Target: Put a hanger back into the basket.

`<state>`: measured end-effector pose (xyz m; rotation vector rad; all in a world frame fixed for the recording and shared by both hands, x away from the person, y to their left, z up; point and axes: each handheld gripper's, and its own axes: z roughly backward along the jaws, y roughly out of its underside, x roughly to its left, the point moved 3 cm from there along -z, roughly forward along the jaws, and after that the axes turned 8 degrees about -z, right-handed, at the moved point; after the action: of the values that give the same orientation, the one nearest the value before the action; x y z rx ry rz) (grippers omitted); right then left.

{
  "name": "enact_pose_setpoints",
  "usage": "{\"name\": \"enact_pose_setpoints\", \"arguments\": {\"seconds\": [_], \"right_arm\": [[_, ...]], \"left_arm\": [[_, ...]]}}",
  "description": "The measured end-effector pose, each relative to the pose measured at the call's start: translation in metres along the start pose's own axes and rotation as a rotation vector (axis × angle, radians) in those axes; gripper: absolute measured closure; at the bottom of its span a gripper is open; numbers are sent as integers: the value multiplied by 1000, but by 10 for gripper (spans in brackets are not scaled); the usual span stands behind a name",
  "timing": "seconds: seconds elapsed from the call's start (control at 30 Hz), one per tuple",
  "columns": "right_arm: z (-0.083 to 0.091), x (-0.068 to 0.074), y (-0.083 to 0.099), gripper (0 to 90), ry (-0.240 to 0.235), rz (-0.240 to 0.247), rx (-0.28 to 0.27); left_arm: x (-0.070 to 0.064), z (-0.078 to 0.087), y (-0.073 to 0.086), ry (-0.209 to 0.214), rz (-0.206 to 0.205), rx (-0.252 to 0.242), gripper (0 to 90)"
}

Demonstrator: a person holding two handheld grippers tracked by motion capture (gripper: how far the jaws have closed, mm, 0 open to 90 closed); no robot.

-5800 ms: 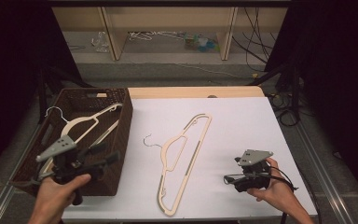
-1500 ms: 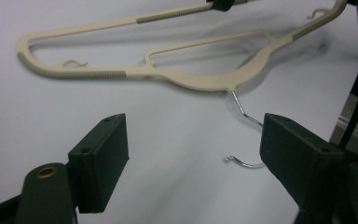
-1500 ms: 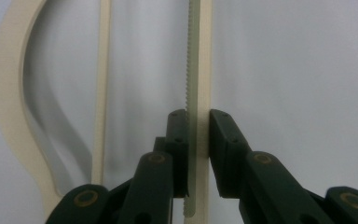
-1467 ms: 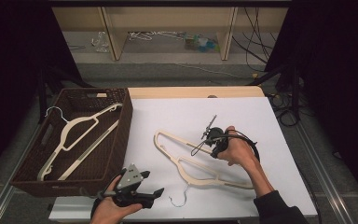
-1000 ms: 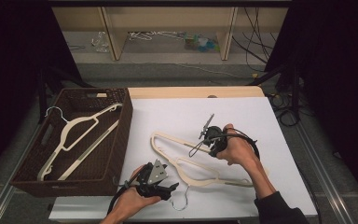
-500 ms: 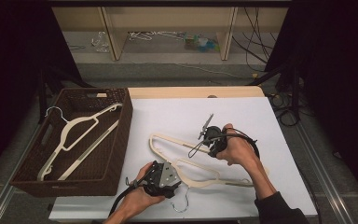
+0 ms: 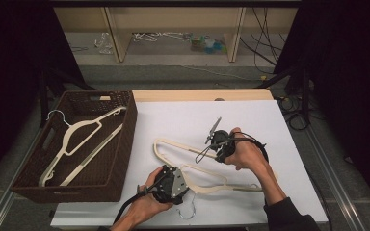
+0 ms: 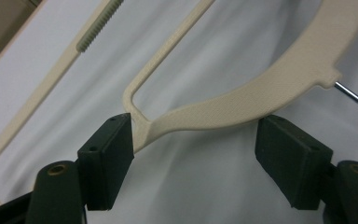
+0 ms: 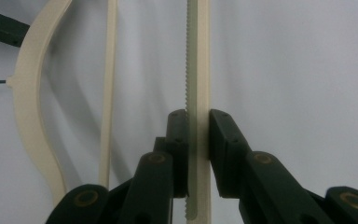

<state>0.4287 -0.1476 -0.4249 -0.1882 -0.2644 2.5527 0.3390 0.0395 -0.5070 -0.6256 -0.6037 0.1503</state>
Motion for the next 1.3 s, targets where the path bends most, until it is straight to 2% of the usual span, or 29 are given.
{"name": "enact_pose_setpoints", "arguments": {"seconds": [0.1, 0.17, 0.23, 0.3, 0.37, 0.43, 0.47, 0.5, 0.53, 0.7, 0.77, 0.8, 0.83, 0.87, 1.03, 1.1, 1.13, 1.17, 1.2, 1.3], "right_arm": [[-2, -2, 1, 788, -22, 8, -11], [-5, -4, 3, 788, -51, 8, -14], [-8, -4, 4, 788, -76, 11, -11], [-11, -4, 5, 787, -79, 14, -4], [-13, -5, 6, 787, -93, 23, -9], [-14, -5, 7, 787, -116, 31, -16], [-15, -6, 7, 787, -126, 39, -16], [-16, -7, 8, 787, -119, 67, -11], [-18, -7, 8, 787, -126, 77, -10], [-23, -8, 11, 787, -167, 95, -6], [-25, -6, 13, 786, -204, 73, -12], [-27, -9, 14, 786, -201, 93, -9], [-28, -6, 15, 785, -229, 70, -8], [-30, -7, 15, 785, -239, 87, -5], [-40, -3, 19, 784, -298, 109, 36], [-46, -1, 21, 784, -339, 120, 42], [-49, 0, 22, 783, -361, 120, 48], [-51, 1, 23, 782, -384, 111, 52], [-53, 0, 24, 780, -388, 119, 55], [-53, 1, 24, 757, -406, 106, 60]], "left_arm": [[-2, 3, -3, -3, -51, -30, 274], [-5, 6, -6, 16, -85, -72, 289], [-7, 7, -9, 25, -99, -100, 313], [-7, 9, -10, 47, -130, -115, 378], [-7, 10, -10, 76, -136, -139, 401], [-8, 12, -11, 104, -169, -163, 437], [-9, 13, -12, 118, -179, -175, 453], [-11, 14, -13, 140, -197, -189, 483], [-12, 16, -14, 135, -227, -194, 505], [-15, 22, -21, 182, -306, -219, 624], [-15, 25, -23, 180, -336, -234, 654], [-15, 27, -25, 177, -362, -236, 670], [-15, 28, -26, 183, -372, -241, 686], [-16, 30, -28, 187, -383, -250, 700], [-18, 38, -36, 197, -437, -300, 780], [-18, 42, -39, 207, -452, -320, 808], [-15, 45, -41, 203, -474, -315, 818], [-15, 46, -42, 206, -473, -322, 828], [-13, 47, -42, 201, -490, -322, 835], [-9, 48, -44, 207, -498, -332, 851]]}}
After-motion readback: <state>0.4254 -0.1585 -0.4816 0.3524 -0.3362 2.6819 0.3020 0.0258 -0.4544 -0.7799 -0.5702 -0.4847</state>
